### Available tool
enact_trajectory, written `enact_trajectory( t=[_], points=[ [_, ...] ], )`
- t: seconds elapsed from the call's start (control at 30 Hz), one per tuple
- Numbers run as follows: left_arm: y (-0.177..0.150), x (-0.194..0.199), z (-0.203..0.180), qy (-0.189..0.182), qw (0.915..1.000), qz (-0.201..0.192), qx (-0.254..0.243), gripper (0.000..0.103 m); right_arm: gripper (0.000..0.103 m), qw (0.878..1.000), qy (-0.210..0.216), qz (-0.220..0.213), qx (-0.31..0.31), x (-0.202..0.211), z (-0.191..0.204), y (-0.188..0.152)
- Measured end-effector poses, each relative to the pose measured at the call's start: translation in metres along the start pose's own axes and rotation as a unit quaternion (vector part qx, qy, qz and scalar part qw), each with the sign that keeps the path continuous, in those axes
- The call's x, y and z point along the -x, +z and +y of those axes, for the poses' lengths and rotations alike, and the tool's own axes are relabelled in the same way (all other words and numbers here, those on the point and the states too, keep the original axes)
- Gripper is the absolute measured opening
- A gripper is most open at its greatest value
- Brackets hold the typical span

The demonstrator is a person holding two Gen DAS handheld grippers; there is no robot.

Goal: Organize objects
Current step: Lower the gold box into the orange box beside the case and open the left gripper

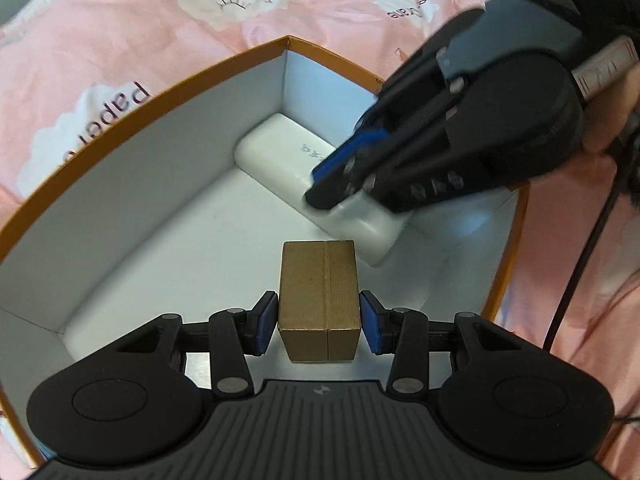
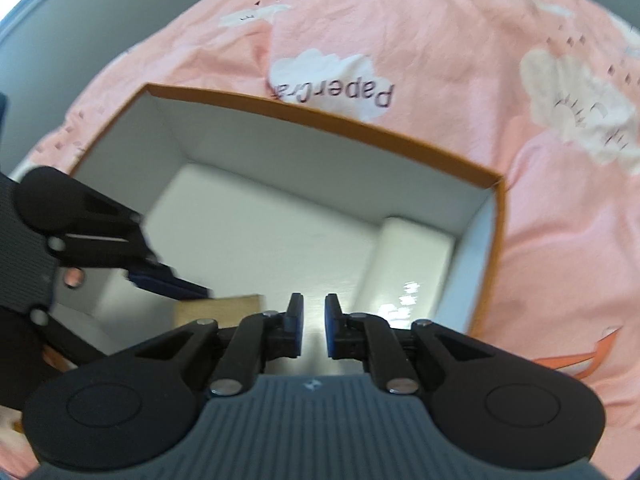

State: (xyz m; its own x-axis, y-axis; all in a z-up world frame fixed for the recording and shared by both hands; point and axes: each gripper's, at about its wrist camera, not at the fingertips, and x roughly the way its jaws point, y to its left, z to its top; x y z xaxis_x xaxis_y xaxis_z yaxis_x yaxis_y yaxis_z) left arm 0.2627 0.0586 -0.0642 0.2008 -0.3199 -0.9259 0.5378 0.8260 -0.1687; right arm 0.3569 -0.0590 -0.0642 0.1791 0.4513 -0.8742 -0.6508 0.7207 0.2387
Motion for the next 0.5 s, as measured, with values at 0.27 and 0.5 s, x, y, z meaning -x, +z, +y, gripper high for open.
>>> enact_trajectory(
  t=[0.27, 0.5],
  points=[
    [-0.001, -0.001, 0.009, -0.043, 0.9983, 0.003, 0.039, 0.055, 0.032, 0.998, 0.05, 0.002, -0.05, -0.014, 0.007, 0.001],
    [-0.009, 0.005, 0.031, -0.078, 0.986, 0.011, 0.147, 0.055, 0.032, 0.996, 0.047, 0.043, -0.057, -0.02, 0.01, -0.008]
  ],
)
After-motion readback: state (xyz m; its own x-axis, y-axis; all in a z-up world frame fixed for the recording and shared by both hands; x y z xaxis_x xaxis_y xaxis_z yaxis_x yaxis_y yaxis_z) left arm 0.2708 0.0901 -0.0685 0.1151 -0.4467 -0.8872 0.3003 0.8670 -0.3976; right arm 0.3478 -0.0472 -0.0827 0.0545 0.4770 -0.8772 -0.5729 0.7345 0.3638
